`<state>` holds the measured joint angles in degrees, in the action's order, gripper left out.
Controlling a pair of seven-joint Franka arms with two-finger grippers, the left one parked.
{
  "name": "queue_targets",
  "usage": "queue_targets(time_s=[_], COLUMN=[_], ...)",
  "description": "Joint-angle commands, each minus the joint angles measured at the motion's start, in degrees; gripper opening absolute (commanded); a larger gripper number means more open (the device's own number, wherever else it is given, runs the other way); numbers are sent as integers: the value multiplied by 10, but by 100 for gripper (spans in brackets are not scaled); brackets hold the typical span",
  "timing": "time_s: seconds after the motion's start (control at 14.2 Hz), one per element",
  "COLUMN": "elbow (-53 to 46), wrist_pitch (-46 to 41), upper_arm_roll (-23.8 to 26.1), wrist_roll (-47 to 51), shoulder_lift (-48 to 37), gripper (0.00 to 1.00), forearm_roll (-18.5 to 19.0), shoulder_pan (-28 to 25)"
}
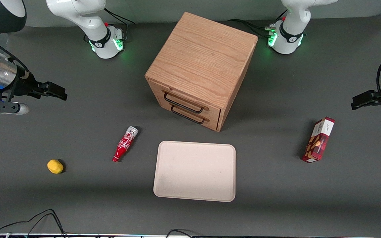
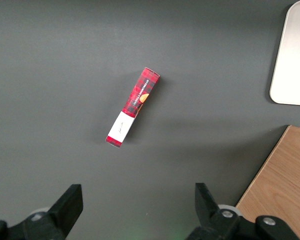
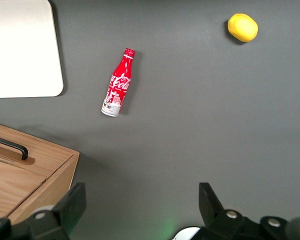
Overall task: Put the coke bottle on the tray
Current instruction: 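Move the open right gripper over the red Coca-Cola bottle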
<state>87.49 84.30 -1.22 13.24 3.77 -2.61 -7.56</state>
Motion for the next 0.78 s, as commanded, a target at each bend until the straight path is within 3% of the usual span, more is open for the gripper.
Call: queue_targets(time_s=[0.0, 0.56, 0.71], elbow=[-23, -45, -36], wrist_pitch=[-17, -11, -8], upper_arm_roll=[0, 31, 30], wrist_roll=[17, 74, 116], shoulder_lift=[12, 67, 80], gripper=[100, 100, 100], forearm_roll=[7, 0, -26], shoulder_pan=[-6, -8, -6])
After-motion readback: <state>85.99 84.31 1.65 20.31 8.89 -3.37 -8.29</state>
